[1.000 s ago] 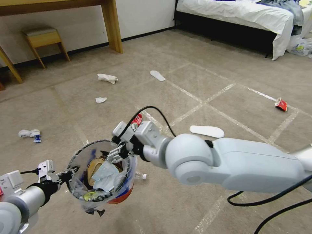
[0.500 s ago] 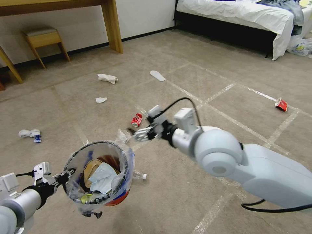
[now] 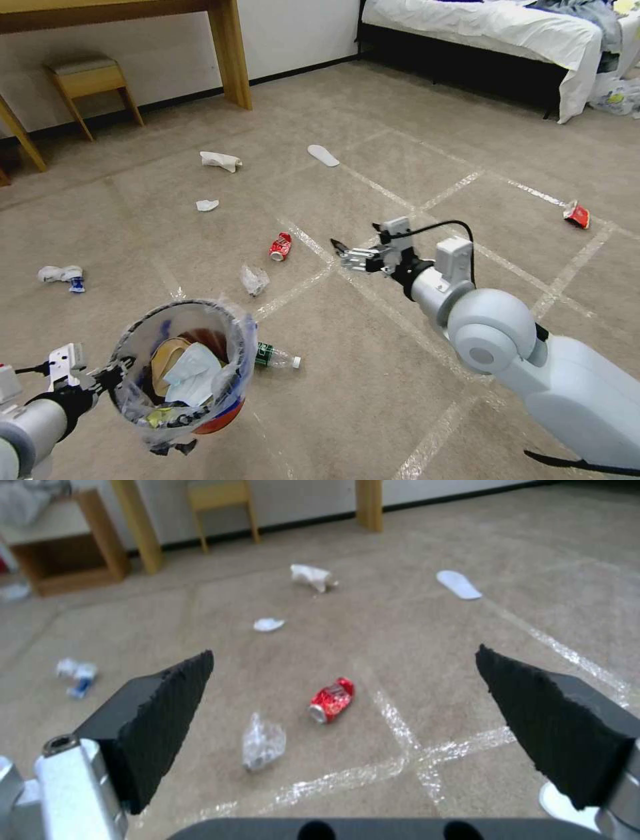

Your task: Pick up the trash bin and place the garbage on the floor into it.

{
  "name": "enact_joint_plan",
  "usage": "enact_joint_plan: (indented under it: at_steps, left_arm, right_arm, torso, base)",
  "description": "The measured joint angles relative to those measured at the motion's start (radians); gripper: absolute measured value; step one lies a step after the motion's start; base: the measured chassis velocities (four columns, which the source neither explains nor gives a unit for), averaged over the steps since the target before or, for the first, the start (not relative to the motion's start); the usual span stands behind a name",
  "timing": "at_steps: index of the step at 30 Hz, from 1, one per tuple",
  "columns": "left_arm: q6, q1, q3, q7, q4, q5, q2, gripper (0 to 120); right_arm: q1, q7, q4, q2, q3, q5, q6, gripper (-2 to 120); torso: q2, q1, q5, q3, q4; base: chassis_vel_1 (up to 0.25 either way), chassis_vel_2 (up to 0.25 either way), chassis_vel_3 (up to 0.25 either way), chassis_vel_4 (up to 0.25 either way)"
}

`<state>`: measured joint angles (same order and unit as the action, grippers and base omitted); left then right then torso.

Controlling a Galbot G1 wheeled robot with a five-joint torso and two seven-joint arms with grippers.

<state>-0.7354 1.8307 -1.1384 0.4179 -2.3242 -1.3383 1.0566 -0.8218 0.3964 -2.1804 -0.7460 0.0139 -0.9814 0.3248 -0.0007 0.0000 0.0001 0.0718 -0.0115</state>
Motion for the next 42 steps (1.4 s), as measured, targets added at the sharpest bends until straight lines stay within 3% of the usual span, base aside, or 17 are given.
enact_joint_plan:
  at_steps: [5, 7, 12, 26, 42]
  left_arm:
    - [0.000, 0.002, -0.009, -0.005, 0.001, 0.023, 0.027, 1]
    - [0.000, 0.001, -0.011, -0.010, 0.001, 0.037, 0.050, 1]
    - [0.000, 0.006, -0.016, -0.020, 0.003, 0.054, 0.078, 1]
    - [0.000, -0.010, -0.032, -0.051, 0.040, 0.054, 0.081, 1]
    - [0.011, -0.041, -0.015, -0.043, 0.081, 0.030, 0.060, 1]
  right_arm:
    - [-0.099, -0.053, 0.038, -0.020, -0.052, 0.058, -0.092, 100]
    - [-0.143, -0.093, 0.078, -0.039, -0.068, 0.137, -0.162, 100]
    - [-0.175, -0.125, 0.130, -0.088, -0.097, 0.228, -0.229, 100]
    - [-0.171, -0.136, 0.210, -0.122, -0.099, 0.259, -0.239, 100]
    - [-0.176, -0.154, 0.255, -0.129, -0.103, 0.271, -0.254, 100]
  torso:
    - [0.000, 0.000, 0.0000, 0.000, -0.0002]
    - [0.000, 0.000, 0.0000, 0.000, -0.0001]
    - [0.000, 0.000, -0.0001, 0.000, 0.0000]
    - [0.000, 0.000, -0.0001, 0.000, -0.0001]
    - [0.000, 0.000, -0.0001, 0.000, -0.0001]
  base:
    - [0.000, 0.000, 0.000, 0.000]
    - [0.000, 0.000, 0.000, 0.000]
    - [0.000, 0.000, 0.000, 0.000]
    - [0.000, 0.000, 0.000, 0.000]
    - [0.000, 0.000, 0.000, 0.000]
